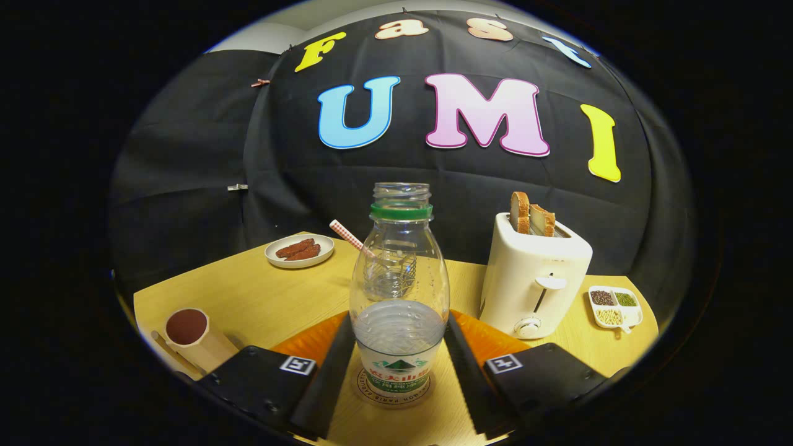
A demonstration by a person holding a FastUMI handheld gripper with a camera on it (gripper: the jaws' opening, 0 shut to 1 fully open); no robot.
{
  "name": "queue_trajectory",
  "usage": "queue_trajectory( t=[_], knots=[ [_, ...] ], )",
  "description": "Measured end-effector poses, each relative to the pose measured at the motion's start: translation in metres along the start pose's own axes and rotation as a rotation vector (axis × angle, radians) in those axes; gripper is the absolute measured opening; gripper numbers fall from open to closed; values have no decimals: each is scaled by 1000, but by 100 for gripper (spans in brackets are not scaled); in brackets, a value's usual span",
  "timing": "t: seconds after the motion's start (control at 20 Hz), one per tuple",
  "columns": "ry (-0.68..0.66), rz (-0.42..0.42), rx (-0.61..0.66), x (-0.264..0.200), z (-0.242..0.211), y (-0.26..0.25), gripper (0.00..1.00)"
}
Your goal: Take the bottle from table, then pour the juice into the cup, finally place the bottle on the coaster
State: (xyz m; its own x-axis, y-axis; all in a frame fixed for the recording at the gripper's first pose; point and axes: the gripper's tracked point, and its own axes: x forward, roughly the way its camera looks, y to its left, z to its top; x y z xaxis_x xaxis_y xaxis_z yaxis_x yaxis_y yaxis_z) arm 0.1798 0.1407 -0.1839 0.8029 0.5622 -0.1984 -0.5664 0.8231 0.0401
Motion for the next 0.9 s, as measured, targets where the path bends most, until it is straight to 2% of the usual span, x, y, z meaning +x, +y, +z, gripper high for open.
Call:
queue_trajectory(
  t=[0.1, 0.55, 0.9],
  knots=[
    [-1, -8, -1, -3, 3, -2, 100],
    [7, -9, -25, -33, 22, 1, 99],
    [-106, -79, -68, -85, 102, -15, 98]
  ],
)
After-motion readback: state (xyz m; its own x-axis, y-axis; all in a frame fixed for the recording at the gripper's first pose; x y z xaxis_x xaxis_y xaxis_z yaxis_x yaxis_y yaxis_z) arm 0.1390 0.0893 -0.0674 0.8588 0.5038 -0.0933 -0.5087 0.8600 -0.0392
